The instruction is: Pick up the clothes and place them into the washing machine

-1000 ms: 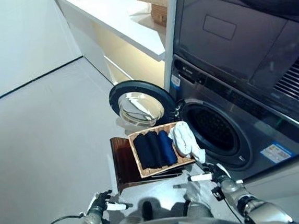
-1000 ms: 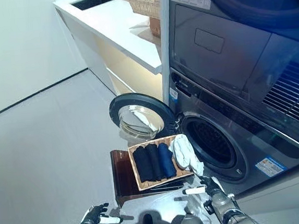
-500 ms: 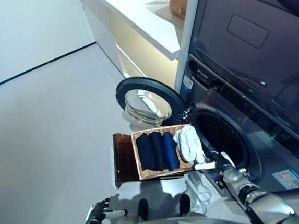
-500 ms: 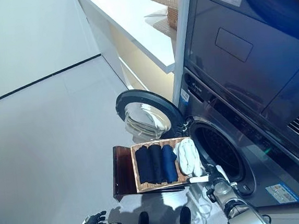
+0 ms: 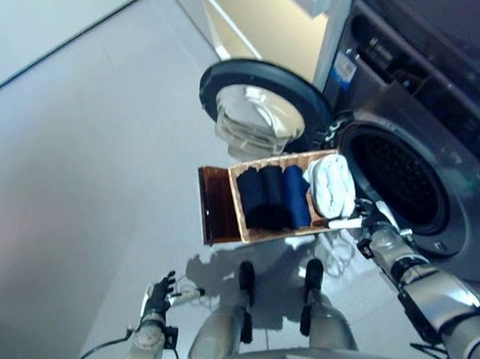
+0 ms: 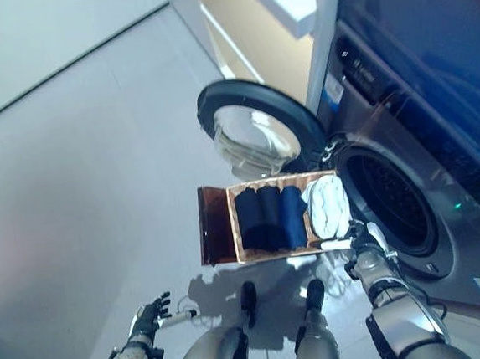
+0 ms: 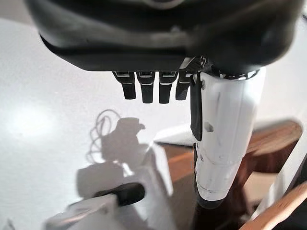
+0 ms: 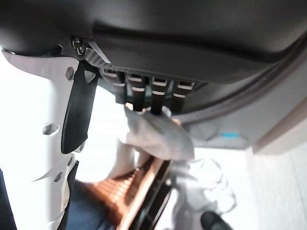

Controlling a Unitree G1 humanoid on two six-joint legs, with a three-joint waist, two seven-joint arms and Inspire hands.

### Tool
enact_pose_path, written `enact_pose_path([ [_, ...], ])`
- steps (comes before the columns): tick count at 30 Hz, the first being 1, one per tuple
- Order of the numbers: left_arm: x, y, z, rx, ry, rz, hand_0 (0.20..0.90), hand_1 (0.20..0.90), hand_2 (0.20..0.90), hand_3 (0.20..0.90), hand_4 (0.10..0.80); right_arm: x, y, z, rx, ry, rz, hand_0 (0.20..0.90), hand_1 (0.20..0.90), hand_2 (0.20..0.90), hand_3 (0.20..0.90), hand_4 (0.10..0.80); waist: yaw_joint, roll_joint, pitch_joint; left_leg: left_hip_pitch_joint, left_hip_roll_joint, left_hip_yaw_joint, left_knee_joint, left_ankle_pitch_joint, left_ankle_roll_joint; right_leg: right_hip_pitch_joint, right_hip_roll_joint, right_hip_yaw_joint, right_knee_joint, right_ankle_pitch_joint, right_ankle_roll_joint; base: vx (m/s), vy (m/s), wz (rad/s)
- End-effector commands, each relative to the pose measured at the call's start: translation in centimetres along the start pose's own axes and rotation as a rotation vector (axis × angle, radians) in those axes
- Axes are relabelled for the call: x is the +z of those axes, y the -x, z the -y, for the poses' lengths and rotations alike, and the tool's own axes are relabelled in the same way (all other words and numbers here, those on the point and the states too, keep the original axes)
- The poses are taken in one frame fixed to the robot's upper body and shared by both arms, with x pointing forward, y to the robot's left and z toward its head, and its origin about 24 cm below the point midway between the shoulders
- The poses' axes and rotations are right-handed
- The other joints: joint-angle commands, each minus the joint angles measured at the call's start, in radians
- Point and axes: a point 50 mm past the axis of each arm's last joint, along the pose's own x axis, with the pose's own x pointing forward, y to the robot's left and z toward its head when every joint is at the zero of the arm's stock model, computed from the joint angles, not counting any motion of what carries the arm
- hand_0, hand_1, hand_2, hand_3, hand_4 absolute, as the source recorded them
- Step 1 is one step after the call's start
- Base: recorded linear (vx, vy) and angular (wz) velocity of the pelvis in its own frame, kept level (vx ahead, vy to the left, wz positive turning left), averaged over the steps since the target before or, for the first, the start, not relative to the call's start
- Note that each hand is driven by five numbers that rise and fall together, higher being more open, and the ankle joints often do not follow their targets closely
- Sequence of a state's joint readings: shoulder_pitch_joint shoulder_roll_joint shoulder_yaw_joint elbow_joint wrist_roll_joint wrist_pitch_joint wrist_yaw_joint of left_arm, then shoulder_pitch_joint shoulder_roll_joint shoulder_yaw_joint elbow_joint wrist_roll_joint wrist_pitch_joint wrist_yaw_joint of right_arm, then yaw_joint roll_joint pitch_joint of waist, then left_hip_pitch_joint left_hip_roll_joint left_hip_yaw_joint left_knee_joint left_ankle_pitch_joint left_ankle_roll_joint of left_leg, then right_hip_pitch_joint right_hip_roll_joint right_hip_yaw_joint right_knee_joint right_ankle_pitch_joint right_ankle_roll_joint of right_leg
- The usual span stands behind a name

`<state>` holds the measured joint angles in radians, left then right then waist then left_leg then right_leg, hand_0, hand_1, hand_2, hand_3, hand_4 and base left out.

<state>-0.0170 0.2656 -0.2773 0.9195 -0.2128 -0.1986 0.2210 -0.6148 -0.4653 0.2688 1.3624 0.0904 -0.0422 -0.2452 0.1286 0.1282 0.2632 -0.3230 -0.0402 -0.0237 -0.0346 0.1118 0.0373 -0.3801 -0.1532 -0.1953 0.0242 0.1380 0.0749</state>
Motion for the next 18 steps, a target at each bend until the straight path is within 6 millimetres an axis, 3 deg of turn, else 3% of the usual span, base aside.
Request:
enact_pose_path([
  [1,3.4,-0.8,-3.8,0.154,0.057,0.158,0.900,0.900,0.900,0.900,0.800,5.1,-0.8,5.1,-0.196,-0.019,0.150,0.900,0.900,0.900,0.900,0.800,0.021,-0.025,0.024,-0.069,-0.038,-0.002,0.118,-0.098,-0.040,0.016,-0.059,0.004,0.112,-0.102,0.042,0.007,0.033,-0.01],
  [3,4.0,-1.1,-4.1,0.181,0.085,0.173,0.900,0.900,0.900,0.900,0.800,6.4,-0.8,5.6,-0.225,-0.022,0.180,0.900,0.900,0.900,0.900,0.800,0.020,-0.025,0.032,-0.092,-0.037,0.001,0.127,-0.097,-0.040,-0.007,-0.059,0.010,0.118,-0.100,0.040,0.028,0.036,-0.04],
  [4,5.6,-1.2,-4.4,0.201,0.083,0.240,0.900,0.900,0.900,0.900,0.800,7.7,-0.8,6.9,-0.278,-0.018,0.206,0.900,0.900,0.900,0.900,0.800,0.019,-0.024,0.044,-0.117,-0.040,0.002,0.136,-0.098,-0.040,-0.027,-0.062,0.011,0.124,-0.099,0.039,0.037,0.035,-0.06],
  [8,8.5,-1.1,-5.5,0.262,0.131,0.357,0.900,0.900,0.900,0.900,0.800,9.4,-0.6,8.2,-0.332,-0.024,0.242,0.900,0.900,0.900,0.900,0.800,0.027,-0.025,0.058,-0.160,-0.045,0.007,0.159,-0.106,-0.038,-0.062,-0.064,0.018,0.131,-0.098,0.038,0.014,0.021,0.00],
  [14,13.1,-0.1,-5.8,0.264,0.199,0.574,0.900,0.900,0.900,0.900,0.800,10.5,-0.5,8.7,-0.356,0.012,0.246,0.900,0.900,0.900,0.900,0.800,0.045,-0.026,0.074,-0.209,-0.054,0.004,0.172,-0.109,-0.033,-0.094,-0.066,0.021,0.122,-0.087,0.042,0.000,0.005,0.00],
  [16,13.8,0.1,-5.8,0.261,0.199,0.604,0.900,0.900,0.900,0.900,0.800,10.8,-0.5,8.8,-0.361,0.016,0.251,0.900,0.900,0.900,0.900,0.800,0.045,-0.027,0.075,-0.218,-0.055,0.004,0.176,-0.110,-0.032,-0.102,-0.065,0.023,0.122,-0.086,0.041,0.000,0.000,0.00],
  [18,16.5,0.9,-5.6,0.233,0.228,0.720,0.900,0.900,0.900,0.900,0.800,10.4,-0.5,8.7,-0.359,0.044,0.239,0.900,0.900,0.900,0.900,0.800,0.053,-0.025,0.078,-0.241,-0.062,-0.001,0.181,-0.109,-0.030,-0.112,-0.067,0.018,0.118,-0.083,0.042,0.006,0.018,-0.01],
])
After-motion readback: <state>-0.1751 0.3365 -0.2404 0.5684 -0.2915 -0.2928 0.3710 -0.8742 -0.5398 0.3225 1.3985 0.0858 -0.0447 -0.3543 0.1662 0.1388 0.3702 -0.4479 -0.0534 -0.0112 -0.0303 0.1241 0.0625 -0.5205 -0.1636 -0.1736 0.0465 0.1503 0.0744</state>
